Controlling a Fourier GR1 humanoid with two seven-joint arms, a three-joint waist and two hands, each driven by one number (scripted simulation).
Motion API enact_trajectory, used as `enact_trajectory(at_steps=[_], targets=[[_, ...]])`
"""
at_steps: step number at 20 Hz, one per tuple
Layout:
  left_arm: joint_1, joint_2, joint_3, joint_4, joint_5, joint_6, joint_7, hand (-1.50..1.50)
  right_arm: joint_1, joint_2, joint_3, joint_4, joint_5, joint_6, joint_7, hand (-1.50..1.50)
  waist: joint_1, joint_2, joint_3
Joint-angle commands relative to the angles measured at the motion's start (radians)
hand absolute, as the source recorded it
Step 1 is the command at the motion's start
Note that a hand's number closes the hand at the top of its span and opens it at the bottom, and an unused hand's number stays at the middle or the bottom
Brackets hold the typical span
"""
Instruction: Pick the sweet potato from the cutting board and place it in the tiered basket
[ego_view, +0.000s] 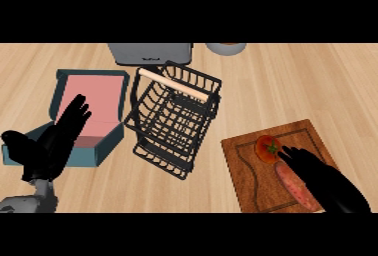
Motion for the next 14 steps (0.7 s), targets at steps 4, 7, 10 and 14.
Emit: enact_trajectory(at_steps=[4,7,10,14], targets=[[0.045,-0.053,-0.010,0.023,-0.039,0.005,-0.038,0.00,-0.051,0.005,-0.038,0.167,0.050,0.009,-0.087,-1.50,0.004,0.005,-0.004],[0.014,-0.009,0.013,-0.028,-0.020,-0.017,0.041,0.00,-0.027,0.020,0.012,0.114,0.038,0.131,-0.037,1.50,0.002,0.004,-0.005],[-0.010,0.038,0.088,0.036,0.047,-0.095,0.012,0.00,-0.076,0.030,0.057,0.194,0.156,0.051,-0.074,1.50,0.004,0.005,-0.005],[0.073,-0.026,0.025,-0.036,-0.028,-0.046,0.011,0.00,-0.047,0.004,0.040,0.160,0.191,0.026,-0.138,1.50,0.002,0.003,-0.005]])
